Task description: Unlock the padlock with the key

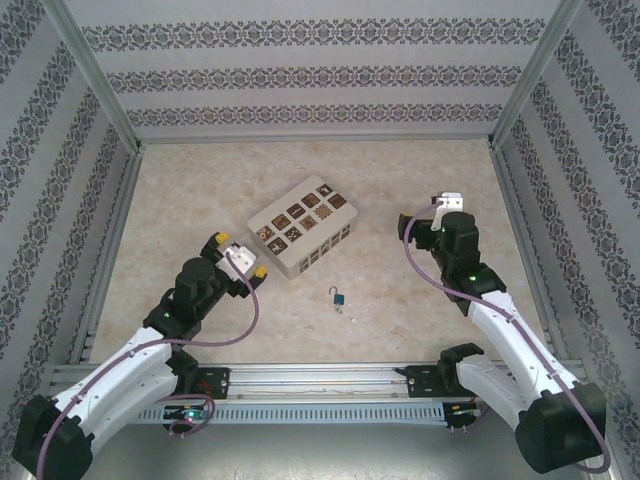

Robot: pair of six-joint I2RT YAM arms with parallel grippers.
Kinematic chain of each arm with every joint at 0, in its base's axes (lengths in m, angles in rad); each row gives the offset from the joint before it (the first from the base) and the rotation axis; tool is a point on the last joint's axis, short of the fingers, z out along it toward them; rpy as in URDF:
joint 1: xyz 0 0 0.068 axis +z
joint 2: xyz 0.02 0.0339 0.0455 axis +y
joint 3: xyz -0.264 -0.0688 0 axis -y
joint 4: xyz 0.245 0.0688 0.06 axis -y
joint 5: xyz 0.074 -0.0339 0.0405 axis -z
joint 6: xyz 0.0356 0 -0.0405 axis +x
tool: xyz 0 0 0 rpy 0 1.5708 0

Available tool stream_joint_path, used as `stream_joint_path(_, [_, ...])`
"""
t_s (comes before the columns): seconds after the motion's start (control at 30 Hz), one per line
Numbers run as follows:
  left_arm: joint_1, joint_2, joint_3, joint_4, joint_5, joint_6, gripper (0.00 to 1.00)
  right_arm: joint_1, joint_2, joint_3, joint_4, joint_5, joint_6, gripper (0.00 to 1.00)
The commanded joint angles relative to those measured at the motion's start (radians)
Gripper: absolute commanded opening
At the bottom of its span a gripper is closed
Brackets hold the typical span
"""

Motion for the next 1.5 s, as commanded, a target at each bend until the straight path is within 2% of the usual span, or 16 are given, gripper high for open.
stream_joint_path(0.0, [0.015,-0.013,0.061,0.027,-0.145,-0.196,0.99,-0.025,-0.015,-0.021,0.048,-0.029,-0.033,0.98])
stream_joint_path(0.13, [0.026,-0.032,0.054,0.027,-0.255,-0.331,0.99,-0.037,-0.010,-0.045,0.085,-0.018,-0.040,0.98])
stream_joint_path(0.27, [0.059,-0.039,0.005,0.070,-0.353,-0.438,0.99,-0.040,-0.001,-0.118,0.205,-0.011,-0.066,0.98])
stream_joint_path(0.47, [0.184,-0.024,-0.053,0.091,-0.334,-0.522,0.99,-0.054,0.040,-0.202,0.367,0.034,-0.103,0.98])
stream_joint_path(0.6, [0.255,-0.002,-0.070,0.097,-0.306,-0.520,0.99,-0.075,0.095,-0.239,0.466,0.029,-0.130,0.98])
stream_joint_path(0.77, [0.294,0.054,-0.068,0.113,-0.293,-0.499,0.99,-0.100,0.205,-0.279,0.607,0.001,-0.139,0.98])
stream_joint_path(0.9, [0.309,0.089,-0.070,0.141,-0.282,-0.490,0.99,-0.117,0.289,-0.304,0.760,-0.044,-0.114,0.99])
stream_joint_path(0.97, [0.318,0.097,-0.072,0.154,-0.279,-0.486,0.99,-0.119,0.323,-0.300,0.778,-0.061,-0.140,0.98])
stream_joint_path(1.1, [0.335,0.115,-0.073,0.165,-0.272,-0.478,0.99,-0.127,0.399,-0.324,0.941,-0.078,-0.190,0.98])
stream_joint_path(1.47, [0.367,0.178,-0.080,0.215,-0.240,-0.468,0.99,-0.156,0.611,-0.361,1.192,-0.173,-0.191,0.98])
